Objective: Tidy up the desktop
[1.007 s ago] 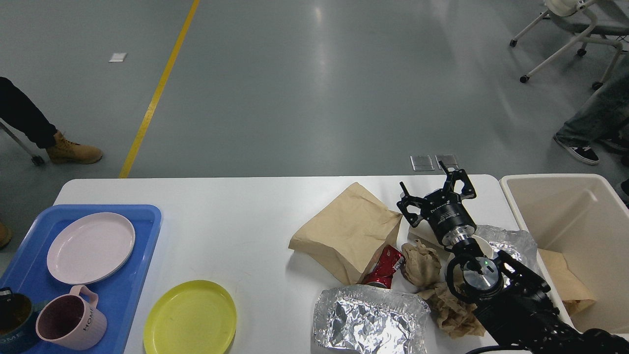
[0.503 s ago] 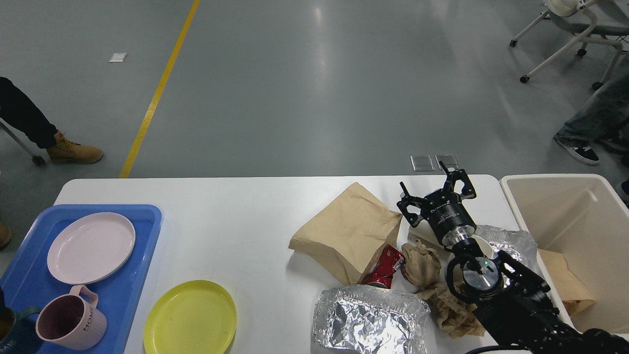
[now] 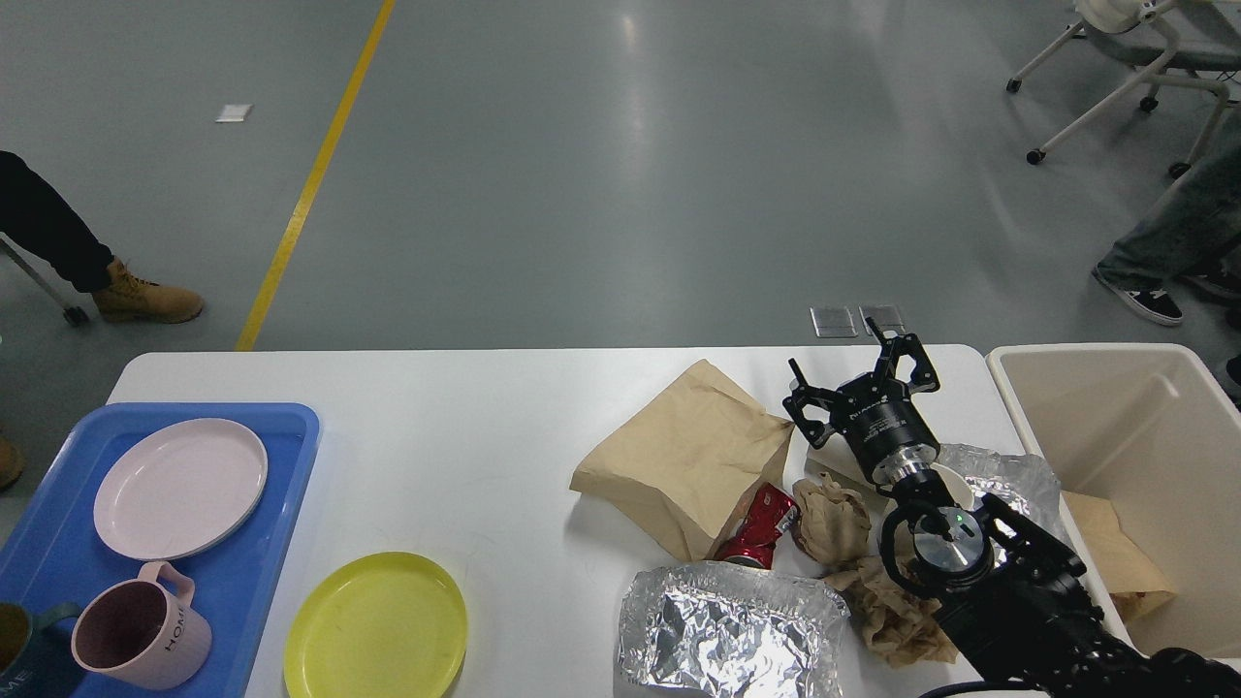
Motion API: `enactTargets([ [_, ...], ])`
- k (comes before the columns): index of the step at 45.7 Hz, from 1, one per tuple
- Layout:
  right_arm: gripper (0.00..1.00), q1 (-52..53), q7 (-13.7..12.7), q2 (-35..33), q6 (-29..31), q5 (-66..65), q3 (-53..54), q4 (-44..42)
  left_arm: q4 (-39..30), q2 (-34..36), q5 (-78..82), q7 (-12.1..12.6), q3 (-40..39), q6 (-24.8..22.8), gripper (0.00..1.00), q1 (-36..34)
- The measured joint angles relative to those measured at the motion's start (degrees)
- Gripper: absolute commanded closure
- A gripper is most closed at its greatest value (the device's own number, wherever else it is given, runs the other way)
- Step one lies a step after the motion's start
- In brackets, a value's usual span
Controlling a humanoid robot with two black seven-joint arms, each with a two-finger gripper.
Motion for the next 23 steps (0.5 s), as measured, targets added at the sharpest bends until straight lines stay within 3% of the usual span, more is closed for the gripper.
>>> enactTargets([
  [10,0.0,0.0,0.0,0.0,0.0,0.0,0.0,0.0,-0.3,0.0,0.0,-0.1,5.8,0.0,0.13,-11.8],
  [17,0.0,0.0,0.0,0.0,0.0,0.0,0.0,0.0,-2.4,-1.8,0.0,-0.3,11.6,0.0,0.11,-24.6],
  [23,0.0,0.0,0.0,0.0,0.0,0.0,0.0,0.0,-5.7,-7.3,-0.8,-1.0,20.6,0.0,0.11,-37.8],
])
